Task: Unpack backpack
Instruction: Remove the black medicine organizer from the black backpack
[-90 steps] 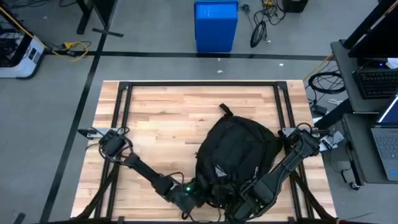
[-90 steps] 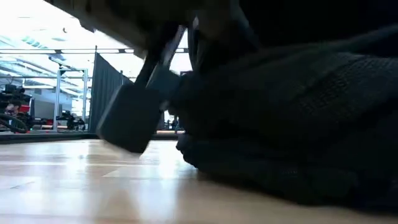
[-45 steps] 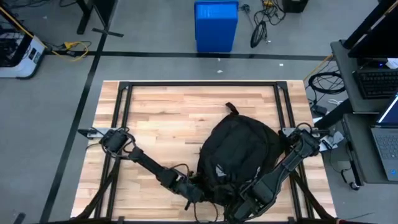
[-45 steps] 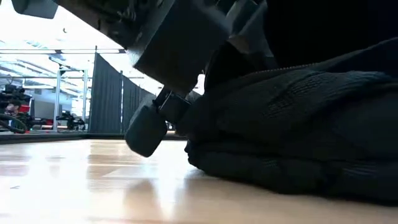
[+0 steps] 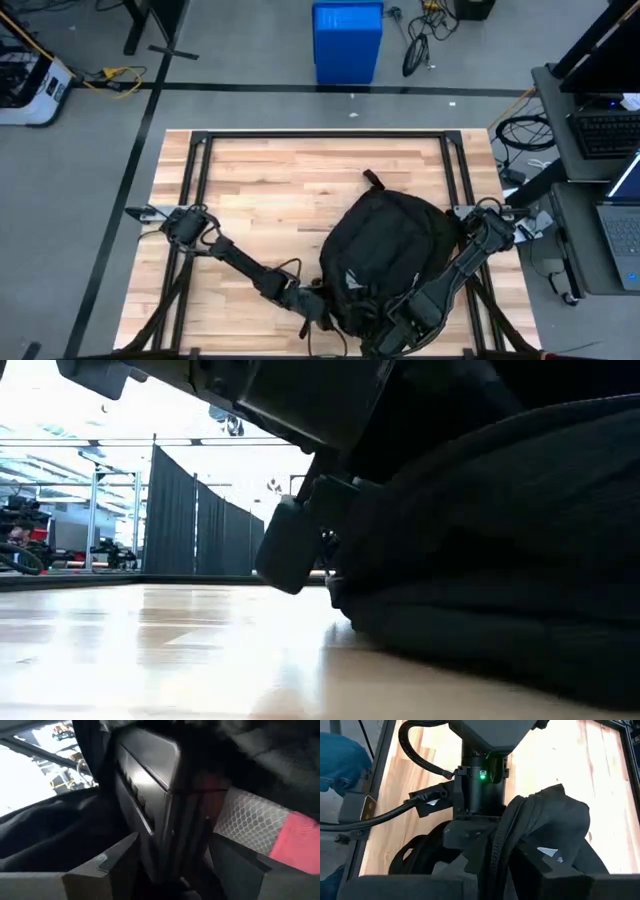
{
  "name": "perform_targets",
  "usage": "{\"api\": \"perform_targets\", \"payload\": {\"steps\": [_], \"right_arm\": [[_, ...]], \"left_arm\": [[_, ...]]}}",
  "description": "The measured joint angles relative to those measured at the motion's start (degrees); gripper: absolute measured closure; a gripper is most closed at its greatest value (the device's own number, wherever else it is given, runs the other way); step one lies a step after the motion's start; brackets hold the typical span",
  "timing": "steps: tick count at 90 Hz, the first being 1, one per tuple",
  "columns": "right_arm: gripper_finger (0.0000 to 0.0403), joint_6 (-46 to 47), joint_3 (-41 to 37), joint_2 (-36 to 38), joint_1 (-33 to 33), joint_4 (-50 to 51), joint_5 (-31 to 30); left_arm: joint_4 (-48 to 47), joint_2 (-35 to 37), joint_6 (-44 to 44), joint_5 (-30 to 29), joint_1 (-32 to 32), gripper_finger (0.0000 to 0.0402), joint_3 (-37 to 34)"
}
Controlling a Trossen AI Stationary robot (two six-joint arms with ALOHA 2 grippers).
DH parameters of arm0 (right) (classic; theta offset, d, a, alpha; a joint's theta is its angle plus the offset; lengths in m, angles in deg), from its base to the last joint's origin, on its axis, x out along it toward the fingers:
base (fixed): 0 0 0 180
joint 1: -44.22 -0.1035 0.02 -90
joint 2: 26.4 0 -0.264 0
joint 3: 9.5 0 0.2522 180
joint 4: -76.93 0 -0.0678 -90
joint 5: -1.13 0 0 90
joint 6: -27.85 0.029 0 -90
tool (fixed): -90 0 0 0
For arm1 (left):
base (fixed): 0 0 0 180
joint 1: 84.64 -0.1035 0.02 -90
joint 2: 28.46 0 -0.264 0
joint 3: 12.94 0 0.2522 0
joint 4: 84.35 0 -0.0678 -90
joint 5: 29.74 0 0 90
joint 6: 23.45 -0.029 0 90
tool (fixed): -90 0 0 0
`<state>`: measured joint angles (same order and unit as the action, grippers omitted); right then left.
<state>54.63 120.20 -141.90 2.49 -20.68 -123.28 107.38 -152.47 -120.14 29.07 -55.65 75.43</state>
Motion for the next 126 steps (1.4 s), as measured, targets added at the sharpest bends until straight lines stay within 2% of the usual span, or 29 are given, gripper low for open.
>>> {"api": "perform_targets", "payload": {"steps": [13, 30, 46, 70, 101, 126], "right_arm": [[0.0346, -0.2, 0.0, 0.0, 0.0, 0.0, -0.2], [0.0346, -1.1, 0.0, 0.1, 0.0, -0.8, -0.5], [0.0346, -1.4, 0.0, 0.1, 0.0, -0.9, -0.5], [0.0346, -3.7, 0.0, 0.1, 0.0, -2.7, 0.3], [0.0346, -4.1, 0.0, 0.0, 0.1, -2.7, -0.3], [0.0346, -5.4, 0.0, -0.1, 0.8, -3.3, -0.9]], "left_arm": [[1.0, 0.0, 0.2, 0.5, -0.1, 0.0178, 0.0], [4.7, 0.0, 0.1, 4.2, 0.0, 0.0178, 0.0], [5.1, 0.0, -0.5, 4.4, 0.0, 0.0178, 0.0], [5.4, 0.0, -15.6, 4.2, -0.1, 0.0178, 0.0], [4.2, 0.0, -12.0, 12.0, -0.9, 0.0178, 0.0], [4.8, 0.2, -15.3, 15.5, -1.8, 0.0179, 0.1]]}}
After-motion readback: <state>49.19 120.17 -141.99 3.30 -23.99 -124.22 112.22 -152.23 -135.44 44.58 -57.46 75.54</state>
